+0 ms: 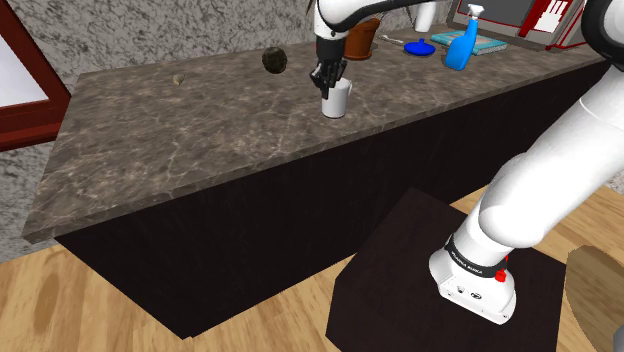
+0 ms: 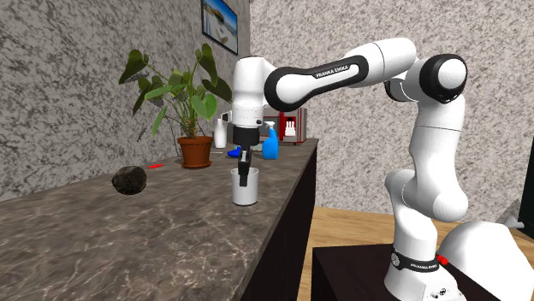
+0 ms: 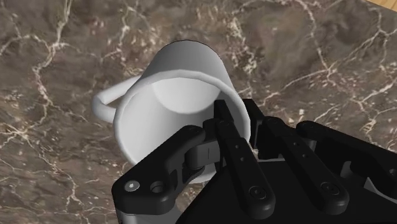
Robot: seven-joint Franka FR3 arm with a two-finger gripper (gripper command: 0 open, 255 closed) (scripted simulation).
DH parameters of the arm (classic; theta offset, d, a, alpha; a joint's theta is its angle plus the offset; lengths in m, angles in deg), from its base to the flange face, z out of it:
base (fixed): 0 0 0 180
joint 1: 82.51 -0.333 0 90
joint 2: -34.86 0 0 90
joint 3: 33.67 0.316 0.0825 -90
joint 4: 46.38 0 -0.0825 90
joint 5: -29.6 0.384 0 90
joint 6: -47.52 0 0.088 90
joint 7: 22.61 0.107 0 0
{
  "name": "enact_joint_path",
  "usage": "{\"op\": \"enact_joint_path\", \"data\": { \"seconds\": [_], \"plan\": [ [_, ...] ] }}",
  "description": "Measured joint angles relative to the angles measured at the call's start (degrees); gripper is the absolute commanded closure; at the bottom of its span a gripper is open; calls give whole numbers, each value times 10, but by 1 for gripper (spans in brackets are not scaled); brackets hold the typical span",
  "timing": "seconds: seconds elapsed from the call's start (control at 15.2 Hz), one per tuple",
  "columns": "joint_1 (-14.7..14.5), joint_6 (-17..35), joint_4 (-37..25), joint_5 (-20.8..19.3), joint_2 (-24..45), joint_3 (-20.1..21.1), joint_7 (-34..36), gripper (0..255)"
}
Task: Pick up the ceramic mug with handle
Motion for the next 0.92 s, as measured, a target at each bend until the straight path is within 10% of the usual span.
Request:
{"op": "enact_joint_path", "data": {
  "seconds": [0.92],
  "plan": [
    [0,-104,-105,2,1,1,-8,255]
  ]
}}
